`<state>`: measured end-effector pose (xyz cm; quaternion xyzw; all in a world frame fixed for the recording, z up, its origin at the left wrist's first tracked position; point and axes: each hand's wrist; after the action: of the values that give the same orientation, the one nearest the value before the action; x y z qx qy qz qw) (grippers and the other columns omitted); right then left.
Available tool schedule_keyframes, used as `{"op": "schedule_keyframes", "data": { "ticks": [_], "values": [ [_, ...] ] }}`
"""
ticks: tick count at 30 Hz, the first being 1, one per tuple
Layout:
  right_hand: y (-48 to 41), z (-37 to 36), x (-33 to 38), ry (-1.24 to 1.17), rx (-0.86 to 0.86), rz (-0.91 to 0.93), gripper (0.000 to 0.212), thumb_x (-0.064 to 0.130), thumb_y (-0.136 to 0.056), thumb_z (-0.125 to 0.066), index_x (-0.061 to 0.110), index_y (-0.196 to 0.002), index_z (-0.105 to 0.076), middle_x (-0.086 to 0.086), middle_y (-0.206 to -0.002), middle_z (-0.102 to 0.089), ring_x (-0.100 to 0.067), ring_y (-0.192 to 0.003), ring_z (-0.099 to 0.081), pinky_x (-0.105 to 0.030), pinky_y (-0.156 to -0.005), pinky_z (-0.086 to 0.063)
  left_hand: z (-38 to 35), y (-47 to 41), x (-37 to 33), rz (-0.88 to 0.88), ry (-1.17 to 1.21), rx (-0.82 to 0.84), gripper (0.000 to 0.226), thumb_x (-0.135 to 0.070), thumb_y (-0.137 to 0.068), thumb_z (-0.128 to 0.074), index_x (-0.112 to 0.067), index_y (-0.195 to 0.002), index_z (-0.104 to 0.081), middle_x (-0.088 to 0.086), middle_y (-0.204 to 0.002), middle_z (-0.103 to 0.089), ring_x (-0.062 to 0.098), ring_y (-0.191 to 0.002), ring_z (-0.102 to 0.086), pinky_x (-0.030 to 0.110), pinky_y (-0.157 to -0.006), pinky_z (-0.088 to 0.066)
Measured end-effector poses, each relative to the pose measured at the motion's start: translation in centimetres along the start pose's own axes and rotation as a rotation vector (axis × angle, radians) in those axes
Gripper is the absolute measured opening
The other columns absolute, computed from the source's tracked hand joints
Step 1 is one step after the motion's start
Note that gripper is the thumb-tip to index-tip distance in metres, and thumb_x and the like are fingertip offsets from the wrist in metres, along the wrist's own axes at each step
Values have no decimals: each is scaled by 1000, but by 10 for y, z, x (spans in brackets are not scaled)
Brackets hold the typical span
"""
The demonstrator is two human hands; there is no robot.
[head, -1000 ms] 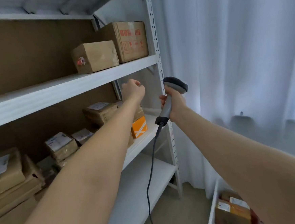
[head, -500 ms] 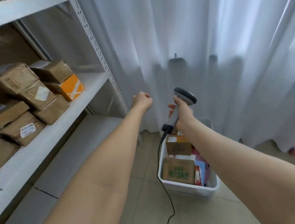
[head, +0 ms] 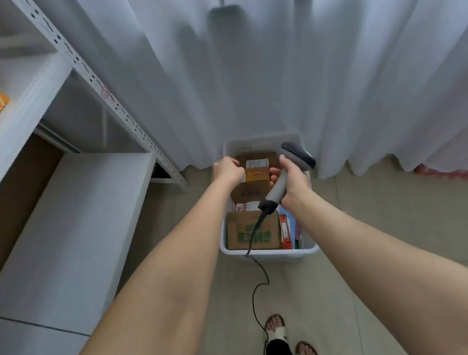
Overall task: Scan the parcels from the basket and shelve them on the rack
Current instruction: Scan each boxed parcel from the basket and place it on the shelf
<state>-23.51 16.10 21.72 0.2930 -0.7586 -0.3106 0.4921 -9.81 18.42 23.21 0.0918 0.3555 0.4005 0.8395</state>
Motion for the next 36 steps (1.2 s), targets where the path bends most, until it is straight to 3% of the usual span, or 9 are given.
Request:
{"op": "schedule_keyframes", "data": {
  "ticks": [3,7,12,17,19,23,26,31,36],
  "values": [
    [-37,7,-22,-1,-50,-40,34,34,-86,-72,8,-105,-67,-3,-76,-68,-13,-63,-63,-25,-63,-56,-28,-28,20,15,-21,43,31,-17,-94,-53,-14,-125,-57,11,-138,-46,25,-117,-53,30,-97,-41],
    [-93,27,-63,13,-121,-102,43,32,-86,-72,4,-117,-62,-6,-81,-67,-18,-70,-63,-31,-80,-58,-68,-63,60,75,-40,110,35,-14,-94,-51,-11,-129,-52,13,-140,-43,26,-120,-51,29,-96,-41],
    [-173,61,-110,79,-237,-169,22,21,-86,-72,4,-93,-59,-5,-65,-60,-15,-53,-54,-26,-52,-50,-133,-114,118,150,-59,160,37,-16,-96,-51,-2,-130,-49,16,-135,-50,30,-122,-50,30,-91,-42],
    [-253,96,-162,201,-293,-250,26,19,-83,-70,5,-100,-56,-7,-76,-59,-20,-59,-59,-29,-49,-50,-207,-161,183,275,-71,219,32,-15,-93,-51,-1,-122,-51,19,-132,-52,31,-111,-55,34,-88,-48],
    [-285,106,-180,215,-313,-235,30,18,-82,-71,7,-104,-53,-10,-85,-59,-26,-71,-62,-32,-52,-54,-232,-177,205,336,-52,218,43,-18,-92,-52,-1,-131,-47,20,-134,-50,32,-117,-53,38,-97,-47],
    [-339,117,-209,310,-307,-231,35,26,-78,-72,10,-101,-52,-9,-91,-61,-27,-83,-62,-41,-82,-55,-268,-207,242,439,-35,182,59,-33,-92,-54,-3,-140,-39,19,-138,-45,34,-122,-49,42,-103,-43],
    [-365,118,-223,341,-287,-203,28,29,-79,-71,12,-85,-49,-5,-82,-57,-20,-72,-56,-37,-74,-48,-286,-226,261,478,-15,146,66,-41,-89,-58,-4,-140,-39,18,-140,-43,34,-123,-48,42,-103,-43],
    [-386,121,-235,329,-244,-221,33,33,-82,-69,11,-103,-56,-4,-86,-61,-19,-77,-58,-38,-84,-52,-300,-242,271,554,-3,47,76,-54,-75,-63,-11,-136,-43,14,-135,-40,33,-121,-46,41,-96,-44],
    [-376,126,-221,275,-282,-176,35,27,-81,-70,11,-105,-50,-3,-87,-57,-16,-73,-54,-36,-79,-49,-287,-242,270,558,171,-36,63,-46,-78,-63,-16,-132,-49,15,-139,-36,35,-125,-41,45,-103,-40]
  ]
}}
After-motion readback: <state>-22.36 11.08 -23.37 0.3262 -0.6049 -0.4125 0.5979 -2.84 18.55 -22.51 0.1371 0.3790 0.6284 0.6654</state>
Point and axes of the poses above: each hand's wrist, its own y-axis away from the middle knuckle, its own z-axis out of the back of the hand, x = y × z
